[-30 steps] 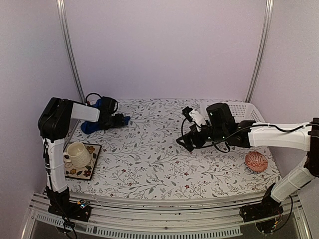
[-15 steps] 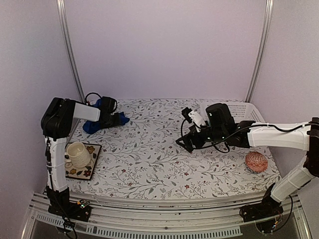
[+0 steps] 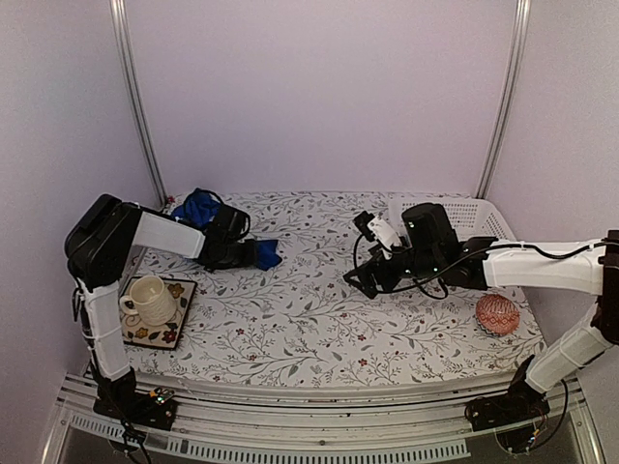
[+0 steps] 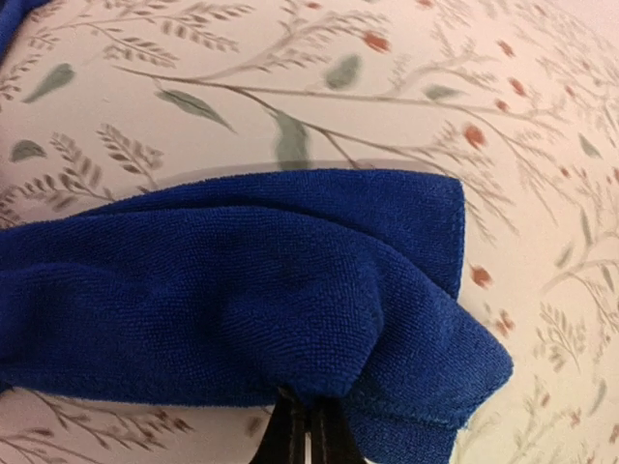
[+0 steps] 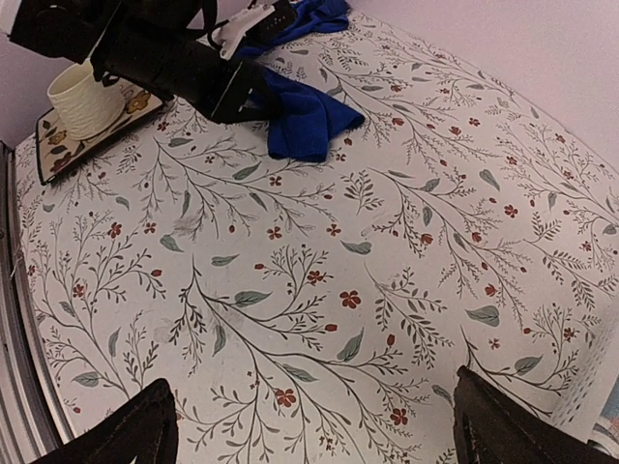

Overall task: Roll the towels
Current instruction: Move the towel to the center of the board.

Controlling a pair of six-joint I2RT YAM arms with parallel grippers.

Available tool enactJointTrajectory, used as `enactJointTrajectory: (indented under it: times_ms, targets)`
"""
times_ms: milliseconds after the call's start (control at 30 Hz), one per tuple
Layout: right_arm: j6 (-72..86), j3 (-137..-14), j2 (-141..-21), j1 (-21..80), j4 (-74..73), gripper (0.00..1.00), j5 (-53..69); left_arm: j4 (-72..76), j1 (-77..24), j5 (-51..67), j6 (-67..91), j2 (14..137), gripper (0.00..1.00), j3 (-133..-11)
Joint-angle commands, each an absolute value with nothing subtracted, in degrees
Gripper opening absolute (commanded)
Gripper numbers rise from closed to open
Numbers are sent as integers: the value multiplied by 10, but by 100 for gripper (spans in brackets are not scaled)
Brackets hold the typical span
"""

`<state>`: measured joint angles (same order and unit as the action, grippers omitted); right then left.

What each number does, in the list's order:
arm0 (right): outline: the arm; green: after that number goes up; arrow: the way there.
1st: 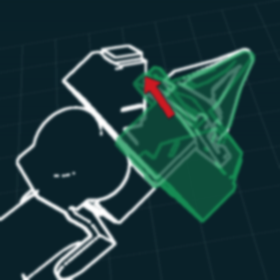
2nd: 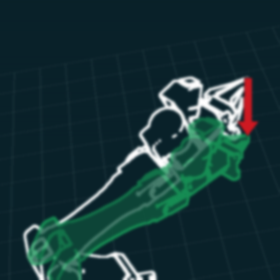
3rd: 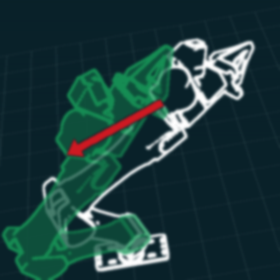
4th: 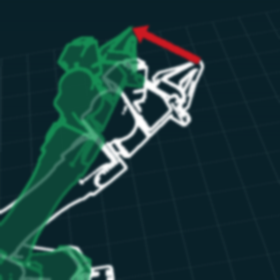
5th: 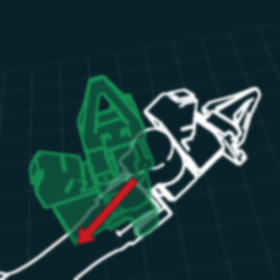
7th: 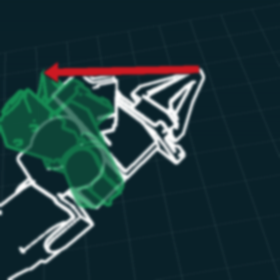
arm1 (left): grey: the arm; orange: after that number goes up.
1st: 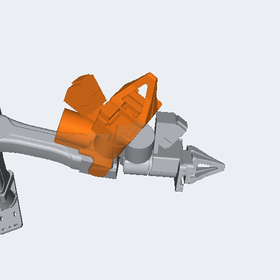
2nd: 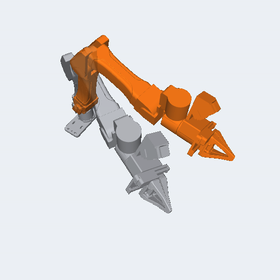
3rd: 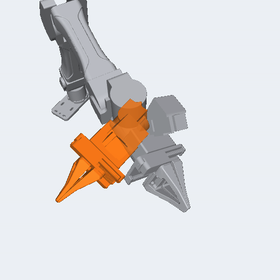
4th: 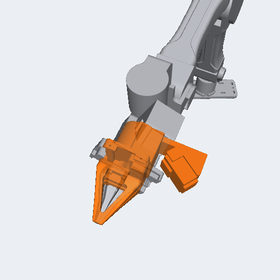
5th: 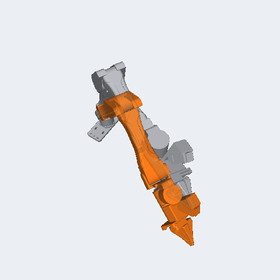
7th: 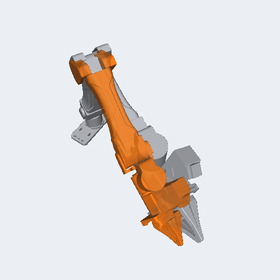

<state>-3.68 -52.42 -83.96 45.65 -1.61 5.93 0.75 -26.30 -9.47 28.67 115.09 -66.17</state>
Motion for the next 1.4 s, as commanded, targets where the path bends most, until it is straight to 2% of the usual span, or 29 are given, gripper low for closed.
enactJointTrajectory:
  times_ms: [0, 400, 633, 833, 867, 1067, 1167, 1267, 1367]
  targets:
    - [-32, -528, -804, 458, -26, 99, 55, 60, -329, -82, 311, 1109, 0, -618]
    - [-14, -521, -763, 514, -142, 100, -27, 130, -503, -64, 386, 1107, 0, -572]
    - [44, -477, -737, 542, -177, 90, -34, 172, -602, -52, 404, 1121, 0, -593]
    - [117, -461, -730, 539, -199, 94, -114, 202, -644, -46, 406, 1140, 0, -598]
    - [123, -456, -731, 532, -194, 96, -113, 209, -644, -42, 408, 1138, 5, -593]
    - [129, -421, -737, 471, -140, 96, -76, 221, -643, -55, 384, 1067, 58, -557]
    - [103, -427, -761, 471, -135, 96, -62, 215, -641, -68, 366, 1016, 78, -526]
    - [99, -434, -796, 462, -139, 97, -109, 203, -636, -92, 350, 966, 89, -500]
    - [106, -441, -826, 446, -128, 95, -85, 171, -625, -130, 334, 920, 92, -481]
